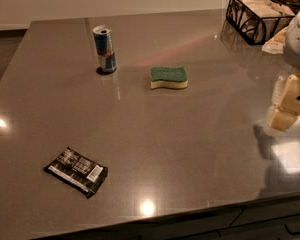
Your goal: Pick rxbar chocolate
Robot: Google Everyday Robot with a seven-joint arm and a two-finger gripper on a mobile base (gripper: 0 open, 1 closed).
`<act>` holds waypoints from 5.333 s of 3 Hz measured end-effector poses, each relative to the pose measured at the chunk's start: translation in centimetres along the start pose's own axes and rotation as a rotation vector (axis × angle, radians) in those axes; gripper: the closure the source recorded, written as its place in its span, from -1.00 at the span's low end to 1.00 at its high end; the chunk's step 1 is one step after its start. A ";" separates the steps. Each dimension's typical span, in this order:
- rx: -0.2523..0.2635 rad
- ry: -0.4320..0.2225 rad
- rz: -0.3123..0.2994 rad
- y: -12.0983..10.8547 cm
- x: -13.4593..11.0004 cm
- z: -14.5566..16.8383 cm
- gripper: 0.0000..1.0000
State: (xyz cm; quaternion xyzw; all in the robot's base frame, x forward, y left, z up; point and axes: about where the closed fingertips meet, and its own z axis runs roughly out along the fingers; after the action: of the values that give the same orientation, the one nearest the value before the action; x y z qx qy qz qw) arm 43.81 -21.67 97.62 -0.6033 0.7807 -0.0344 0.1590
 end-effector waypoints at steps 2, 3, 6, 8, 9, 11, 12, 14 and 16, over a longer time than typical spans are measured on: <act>-0.006 -0.030 -0.001 0.5 -1.0 -0.2 -1.00; -0.016 -0.099 -0.026 2.0 -3.3 0.6 -1.00; -0.119 -0.194 -0.074 9.2 -13.5 6.9 -1.00; -0.192 -0.223 -0.134 14.7 -20.3 10.3 -1.00; -0.214 -0.234 -0.152 16.7 -23.2 12.0 -1.00; -0.253 -0.246 -0.184 19.5 -28.0 14.6 -1.00; -0.255 -0.235 -0.196 19.7 -29.4 15.8 -1.00; -0.277 -0.207 -0.205 19.3 -30.8 17.0 -0.20; -0.301 -0.207 -0.190 18.5 -30.5 16.1 0.74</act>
Offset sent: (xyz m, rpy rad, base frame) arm -0.0018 0.0151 -0.0020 0.0485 0.0275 0.0083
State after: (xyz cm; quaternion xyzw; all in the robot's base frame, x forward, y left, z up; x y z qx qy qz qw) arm 38.06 14.60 84.11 -0.6916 0.6961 0.1299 0.1422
